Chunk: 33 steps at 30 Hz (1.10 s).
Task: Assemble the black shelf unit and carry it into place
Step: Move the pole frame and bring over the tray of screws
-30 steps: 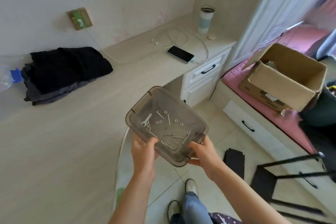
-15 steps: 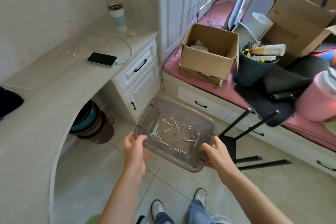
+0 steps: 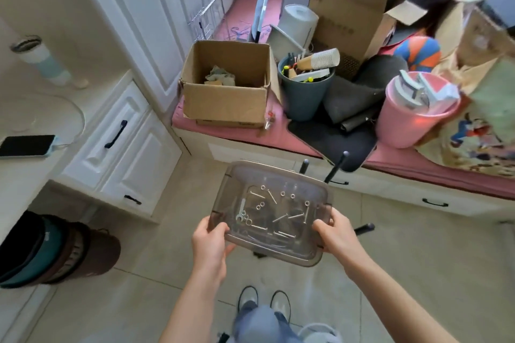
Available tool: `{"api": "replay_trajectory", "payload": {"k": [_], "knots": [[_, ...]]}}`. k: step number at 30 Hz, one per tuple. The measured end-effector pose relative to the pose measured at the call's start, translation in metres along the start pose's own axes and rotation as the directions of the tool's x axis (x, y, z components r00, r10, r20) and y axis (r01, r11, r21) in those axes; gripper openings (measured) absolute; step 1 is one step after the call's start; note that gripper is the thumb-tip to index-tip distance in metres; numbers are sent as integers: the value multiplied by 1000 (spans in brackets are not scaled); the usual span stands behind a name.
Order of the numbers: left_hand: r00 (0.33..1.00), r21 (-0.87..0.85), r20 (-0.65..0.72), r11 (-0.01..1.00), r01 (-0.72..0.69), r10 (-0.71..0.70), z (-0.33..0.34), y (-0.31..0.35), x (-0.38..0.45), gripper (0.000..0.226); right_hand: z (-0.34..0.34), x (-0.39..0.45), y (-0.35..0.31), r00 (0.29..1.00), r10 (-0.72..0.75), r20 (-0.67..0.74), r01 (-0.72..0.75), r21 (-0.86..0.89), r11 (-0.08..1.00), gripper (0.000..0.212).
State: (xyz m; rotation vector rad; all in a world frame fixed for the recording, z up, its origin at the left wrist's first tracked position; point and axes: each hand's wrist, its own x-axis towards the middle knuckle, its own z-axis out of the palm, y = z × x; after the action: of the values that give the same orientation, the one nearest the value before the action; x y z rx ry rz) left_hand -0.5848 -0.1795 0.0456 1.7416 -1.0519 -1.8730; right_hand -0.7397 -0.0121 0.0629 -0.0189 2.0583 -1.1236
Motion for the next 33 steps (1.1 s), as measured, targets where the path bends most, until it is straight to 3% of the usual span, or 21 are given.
{"api": "replay_trajectory", "payload": {"k": [5,13,21,27,33], "knots": [[996,119,92,993,-5,-6,50,10,5,26,-36,20,5,993,28,-112,-30,-13,999,26],[965,288,257,957,-26,-51,121,20,22,23,-70,45,21,942,167,-290,-130,142,981,16],[922,396,377,915,-74,-88,194,20,22,25,-109,57,44,884,257,-391,-159,265,951,19],[920,429,382,898,-96,-84,258,-9,-2,24,-170,68,64,862,278,-424,-127,350,928,22],[938,380,345,920,-94,-47,334,-65,-39,29,-262,92,99,881,257,-397,-143,295,945,29]]}}
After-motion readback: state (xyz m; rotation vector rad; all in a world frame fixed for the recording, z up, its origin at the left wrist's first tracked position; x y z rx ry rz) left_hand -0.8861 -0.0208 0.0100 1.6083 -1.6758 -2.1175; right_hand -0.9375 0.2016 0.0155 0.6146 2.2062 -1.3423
